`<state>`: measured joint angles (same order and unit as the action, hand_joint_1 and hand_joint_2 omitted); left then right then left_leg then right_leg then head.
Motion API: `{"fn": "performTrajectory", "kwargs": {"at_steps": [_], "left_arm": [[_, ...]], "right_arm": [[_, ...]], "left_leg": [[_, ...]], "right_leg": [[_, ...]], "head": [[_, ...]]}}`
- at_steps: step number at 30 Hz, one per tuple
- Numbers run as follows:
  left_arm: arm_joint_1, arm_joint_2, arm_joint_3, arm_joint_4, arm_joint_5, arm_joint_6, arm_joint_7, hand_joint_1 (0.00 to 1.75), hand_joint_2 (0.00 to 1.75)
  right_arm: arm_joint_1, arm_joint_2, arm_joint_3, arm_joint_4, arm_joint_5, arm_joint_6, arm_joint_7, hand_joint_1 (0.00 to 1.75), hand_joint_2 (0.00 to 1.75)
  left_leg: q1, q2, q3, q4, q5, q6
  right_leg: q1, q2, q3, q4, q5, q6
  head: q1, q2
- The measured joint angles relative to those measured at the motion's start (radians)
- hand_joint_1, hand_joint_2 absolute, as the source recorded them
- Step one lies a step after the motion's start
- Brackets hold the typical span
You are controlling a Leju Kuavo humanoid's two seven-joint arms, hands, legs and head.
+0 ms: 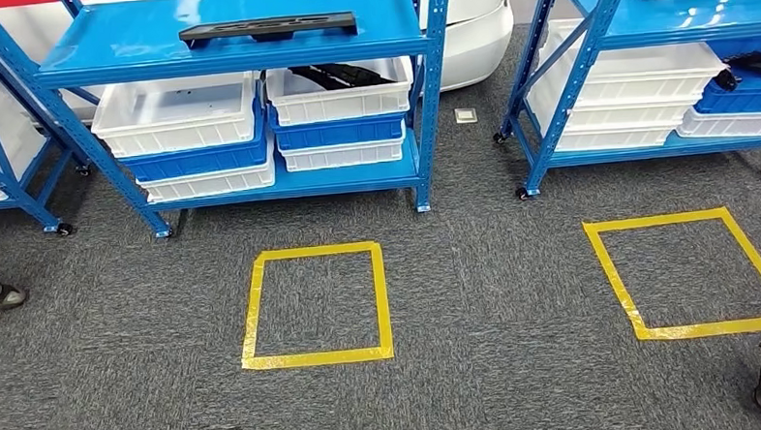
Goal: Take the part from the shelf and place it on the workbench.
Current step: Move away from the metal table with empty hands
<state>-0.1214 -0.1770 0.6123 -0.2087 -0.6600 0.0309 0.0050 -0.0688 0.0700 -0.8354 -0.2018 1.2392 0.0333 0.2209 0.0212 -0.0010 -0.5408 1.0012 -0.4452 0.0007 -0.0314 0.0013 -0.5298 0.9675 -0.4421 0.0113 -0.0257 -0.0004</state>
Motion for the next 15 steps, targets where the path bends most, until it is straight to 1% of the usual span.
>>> {"fn": "performTrajectory", "kwargs": {"at_steps": [1,2,3,4,5,6,7,8,9,10,11,12,13,14,15], "left_arm": [[0.0,0.0,0.0,0.0,0.0,0.0,0.0,0.0,0.0],[0.0,0.0,0.0,0.0,0.0,0.0,0.0,0.0,0.0],[0.0,0.0,0.0,0.0,0.0,0.0,0.0,0.0,0.0],[0.0,-0.001,0.0,0.0,0.0,0.0,0.0,0.0,0.0],[0.0,-0.001,0.0,0.0,0.0,0.0,0.0,0.0,0.0],[-0.001,-0.002,0.001,0.0,0.0,0.0,0.0,0.0,0.0],[-0.001,-0.002,0.001,0.0,0.0,0.0,0.0,0.0,0.0],[-0.001,-0.002,0.001,0.0,0.0,0.0,0.0,0.0,0.0],[-0.001,-0.002,0.001,0.0,0.0,0.0,0.0,0.0,0.0],[0.0,-0.003,0.001,0.0,0.0,-0.001,0.0,0.0,0.0],[0.0,-0.003,0.001,0.0,-0.001,-0.001,0.0,0.0,0.0],[0.0,-0.004,0.002,0.0,-0.001,-0.001,0.001,0.0,0.0],[0.0,-0.004,0.002,0.0,-0.001,-0.001,0.001,0.0,0.0],[-0.001,-0.004,0.002,0.0,-0.002,-0.001,0.001,0.0,0.0],[-0.001,-0.003,0.002,0.0,-0.002,-0.001,0.001,0.0,0.0]], "right_arm": [[0.0,0.0,0.0,0.0,0.0,0.0,0.0,0.0,1.75],[-0.001,0.001,0.0,0.0,0.0,0.0,0.0,0.0,1.75],[-0.001,0.001,0.0,0.0,0.001,0.0,0.0,0.0,1.75],[-0.001,0.0,0.0,0.0,0.001,0.0,0.0,0.0,1.75],[-0.001,-0.001,0.0,0.0,0.001,0.0,0.0,0.0,1.75],[-0.001,-0.002,0.0,0.0,0.002,0.0,0.0,0.0,1.75],[-0.001,-0.002,0.0,0.0,0.004,0.0,0.0,0.0,1.75],[-0.001,-0.003,0.0,0.0,0.007,0.0,0.001,0.0,1.75],[0.0,-0.004,0.0,0.0,0.011,0.0,0.002,0.0,1.75],[0.0,-0.005,0.0,0.0,0.013,0.0,0.003,0.0,1.75],[0.001,-0.006,0.0,0.0,0.015,0.0,0.004,0.0,1.75],[0.002,-0.007,0.0,0.0,0.016,0.0,0.005,0.0,1.75],[0.001,-0.007,0.0,0.0,0.016,0.0,0.006,0.0,1.75],[0.0,-0.007,0.0,0.0,0.017,0.0,0.006,0.0,1.75],[-0.001,-0.006,0.001,0.0,0.017,0.0,0.006,0.0,1.75]], "left_leg": [[-0.005,-0.001,0.0,-0.005,-0.003,0.005],[-0.009,-0.001,-0.003,-0.007,-0.001,0.013],[-0.009,-0.001,-0.002,-0.014,0.004,0.023],[-0.01,-0.001,0.001,-0.022,0.011,0.033],[-0.01,0.0,0.003,-0.031,0.017,0.043],[-0.011,0.001,0.003,-0.036,0.022,0.05],[-0.014,0.002,0.001,-0.037,0.024,0.055],[-0.017,0.002,-0.002,-0.036,0.025,0.059],[-0.02,0.002,-0.004,-0.036,0.026,0.061],[-0.022,0.001,-0.005,-0.034,0.026,0.062],[-0.023,0.0,-0.006,-0.032,0.026,0.062],[-0.023,-0.002,-0.007,-0.028,0.025,0.061],[-0.025,-0.003,-0.009,-0.022,0.022,0.058],[-0.028,-0.004,-0.012,-0.015,0.017,0.055],[-0.032,-0.004,-0.015,-0.009,0.014,0.052]], "right_leg": [[0.001,0.0,-0.002,-0.001,0.001,0.009],[0.001,-0.001,-0.003,-0.005,0.004,0.019],[0.001,-0.001,-0.005,-0.004,0.003,0.026],[0.002,-0.002,-0.013,0.01,-0.006,0.028],[0.004,-0.002,-0.03,0.042,-0.025,0.025],[0.004,-0.002,-0.059,0.099,-0.054,0.018],[0.004,-0.002,-0.095,0.171,-0.087,0.012],[0.003,-0.002,-0.129,0.241,-0.113,0.011],[0.003,-0.002,-0.151,0.287,-0.126,0.015],[0.002,-0.002,-0.153,0.295,-0.122,0.025],[0.001,-0.002,-0.131,0.257,-0.103,0.037],[-0.002,-0.003,-0.092,0.184,-0.074,0.049],[-0.005,-0.003,-0.052,0.107,-0.048,0.057],[-0.006,-0.002,-0.02,0.046,-0.028,0.057],[-0.006,-0.001,-0.003,0.011,-0.018,0.052]], "head": [[0.0,0.0],[0.0,0.0],[0.001,0.0],[0.002,0.0],[0.003,0.0],[0.006,0.0],[0.007,0.0],[0.008,0.0],[0.008,0.0],[0.008,0.0],[0.009,0.0],[0.009,0.0],[0.009,0.0],[0.009,0.0],[0.008,0.0]]}}
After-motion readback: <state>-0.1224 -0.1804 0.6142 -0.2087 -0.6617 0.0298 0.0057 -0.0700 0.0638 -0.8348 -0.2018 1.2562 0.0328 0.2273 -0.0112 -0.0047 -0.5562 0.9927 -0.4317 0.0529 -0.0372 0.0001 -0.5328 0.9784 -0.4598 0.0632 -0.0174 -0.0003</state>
